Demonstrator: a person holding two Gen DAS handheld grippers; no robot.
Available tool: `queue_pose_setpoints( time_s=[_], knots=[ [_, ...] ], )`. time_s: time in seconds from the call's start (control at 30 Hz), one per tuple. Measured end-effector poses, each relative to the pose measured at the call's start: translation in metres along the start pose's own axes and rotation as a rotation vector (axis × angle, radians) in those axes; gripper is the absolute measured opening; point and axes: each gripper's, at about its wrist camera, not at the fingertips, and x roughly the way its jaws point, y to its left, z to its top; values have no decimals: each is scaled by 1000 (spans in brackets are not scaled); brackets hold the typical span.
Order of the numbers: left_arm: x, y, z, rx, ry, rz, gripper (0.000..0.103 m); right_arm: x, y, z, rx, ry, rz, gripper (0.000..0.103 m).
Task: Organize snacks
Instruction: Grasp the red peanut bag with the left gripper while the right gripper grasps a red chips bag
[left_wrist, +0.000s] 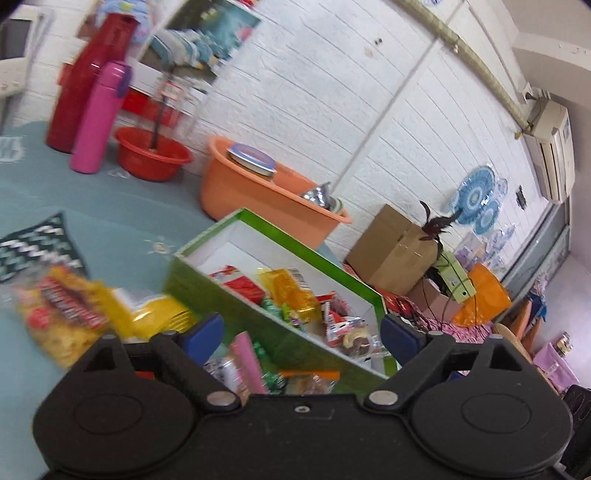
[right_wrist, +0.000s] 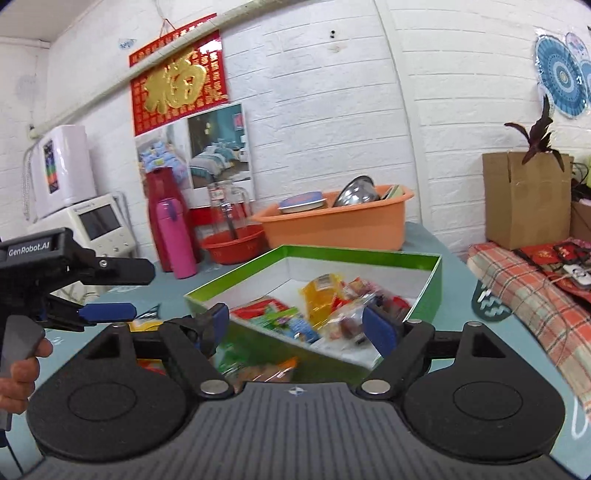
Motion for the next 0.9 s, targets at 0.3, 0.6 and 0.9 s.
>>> queue_pose_setpoints(
  time_s=[0.3,0.6,0.9],
  knots=[
    [-53,41,-40,-88,-17,135,103,-18,36,-36,7,108,117,103],
    [-9,88,-32,-134,52,214,103,-27,55,-48,-12,147,157,103],
    [-9,79,-46,-17,165,153,79,-20,68,-58,-21,206,220,103]
  ],
)
